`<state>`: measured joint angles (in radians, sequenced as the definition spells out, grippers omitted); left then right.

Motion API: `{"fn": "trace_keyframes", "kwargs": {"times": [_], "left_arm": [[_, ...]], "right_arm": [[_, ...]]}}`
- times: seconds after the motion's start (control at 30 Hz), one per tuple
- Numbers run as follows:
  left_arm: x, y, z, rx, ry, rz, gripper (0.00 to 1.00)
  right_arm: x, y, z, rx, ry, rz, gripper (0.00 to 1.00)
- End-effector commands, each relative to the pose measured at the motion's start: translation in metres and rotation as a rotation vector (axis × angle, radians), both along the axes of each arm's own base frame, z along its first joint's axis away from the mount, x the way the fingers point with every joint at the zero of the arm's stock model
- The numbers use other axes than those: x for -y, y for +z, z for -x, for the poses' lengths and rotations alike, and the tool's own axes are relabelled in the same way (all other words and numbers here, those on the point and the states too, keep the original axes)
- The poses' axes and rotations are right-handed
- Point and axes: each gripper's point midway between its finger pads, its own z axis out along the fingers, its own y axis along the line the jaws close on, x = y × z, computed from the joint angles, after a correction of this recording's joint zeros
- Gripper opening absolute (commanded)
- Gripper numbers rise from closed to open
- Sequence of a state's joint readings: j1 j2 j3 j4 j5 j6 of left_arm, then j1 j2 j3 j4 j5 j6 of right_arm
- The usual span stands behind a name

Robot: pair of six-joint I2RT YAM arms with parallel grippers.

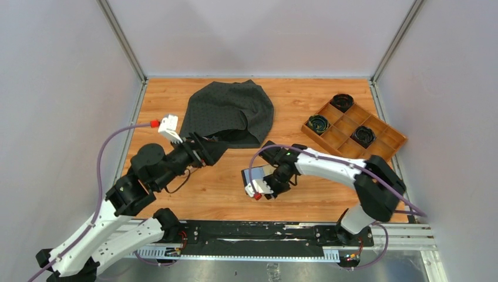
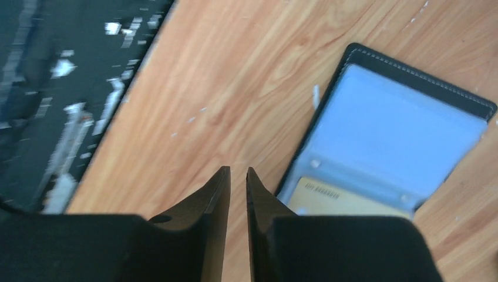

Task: Put the credit cards into the card holder
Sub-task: Move the card holder to the center of the board.

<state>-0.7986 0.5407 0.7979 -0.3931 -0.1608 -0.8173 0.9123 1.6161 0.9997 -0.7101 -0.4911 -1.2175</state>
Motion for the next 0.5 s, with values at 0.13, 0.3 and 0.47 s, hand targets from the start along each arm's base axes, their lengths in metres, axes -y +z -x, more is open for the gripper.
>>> {"fn": "trace_keyframes", "kwargs": {"times": [0.13, 0.3, 0.47], "left_arm": [[0.027, 0.112, -0.009, -0.017, -0.043, 0.15, 1.0], [0.029, 0.175, -0.012, 0.015, -0.039, 0.197, 1.0], [0.027, 0.205, -0.012, 0.066, -0.04, 0.224, 1.0]], "right_arm": [[0.046, 0.055, 0.01, -0.163, -0.197, -0.204, 0.27], [0.061, 0.065, -0.017, -0.191, -0.355, -0.277, 0.27], [0.066, 0.065, -0.024, -0.195, -0.396, -0.283, 0.27]]}}
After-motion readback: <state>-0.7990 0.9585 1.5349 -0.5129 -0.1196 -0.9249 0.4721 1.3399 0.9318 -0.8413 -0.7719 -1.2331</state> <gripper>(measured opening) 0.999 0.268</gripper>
